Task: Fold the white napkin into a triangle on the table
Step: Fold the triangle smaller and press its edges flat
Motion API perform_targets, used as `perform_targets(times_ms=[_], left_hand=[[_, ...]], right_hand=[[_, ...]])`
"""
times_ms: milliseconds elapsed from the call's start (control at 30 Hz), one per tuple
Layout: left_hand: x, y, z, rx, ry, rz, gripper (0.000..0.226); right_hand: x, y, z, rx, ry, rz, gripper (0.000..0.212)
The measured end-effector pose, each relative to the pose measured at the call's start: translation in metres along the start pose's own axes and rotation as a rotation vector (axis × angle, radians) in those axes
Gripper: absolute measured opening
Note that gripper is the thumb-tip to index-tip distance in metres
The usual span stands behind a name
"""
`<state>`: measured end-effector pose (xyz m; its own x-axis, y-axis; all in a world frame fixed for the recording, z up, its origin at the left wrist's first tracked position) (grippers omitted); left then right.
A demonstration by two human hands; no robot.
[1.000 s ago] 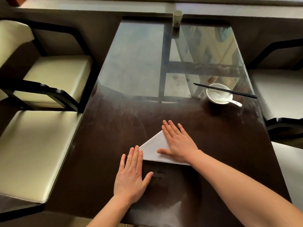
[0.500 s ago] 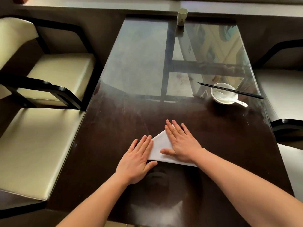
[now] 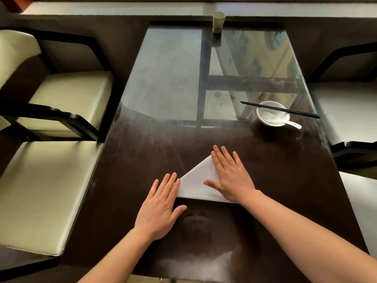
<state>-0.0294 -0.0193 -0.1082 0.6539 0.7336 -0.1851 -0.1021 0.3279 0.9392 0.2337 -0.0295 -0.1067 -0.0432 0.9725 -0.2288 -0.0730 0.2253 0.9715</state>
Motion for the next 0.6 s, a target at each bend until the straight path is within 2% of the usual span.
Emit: perform_targets(times_ms=[67, 167, 367, 600], left_hand=[[0.018, 0.002, 0.013, -0.016, -0.045, 0.039, 0.074], [0.063, 0.005, 0.035, -0.014, -0.137, 0.048, 0.067], [0.128, -0.002, 0.047, 0.064, -0.284, -0.107, 0.067], [0.128, -0.016, 0.044, 0.105, -0.268, -0.073, 0.077]], right_hand=[[-0.011, -0.001, -0.001, 0.026, -0.077, 0.020, 0.103], [-0.015, -0.002, -0.005, 0.052, -0.100, 0.004, 0.102], [-0.017, -0.018, 0.000, 0.063, -0.121, -0.055, 0.099], [-0.037, -0.028, 0.008, 0.062, -0.116, -0.079, 0.104]])
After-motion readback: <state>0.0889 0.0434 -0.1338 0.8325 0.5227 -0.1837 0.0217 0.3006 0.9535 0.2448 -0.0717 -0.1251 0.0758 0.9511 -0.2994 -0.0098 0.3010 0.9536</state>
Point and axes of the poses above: each hand's wrist, its own x-axis towards the middle knuckle, its own y-axis out of the back of the hand, z = x × y, the point moved 2 cm from there along x, towards the middle knuckle, and after that the axes turned 7 degrees about -x, right-handed, at the moved point
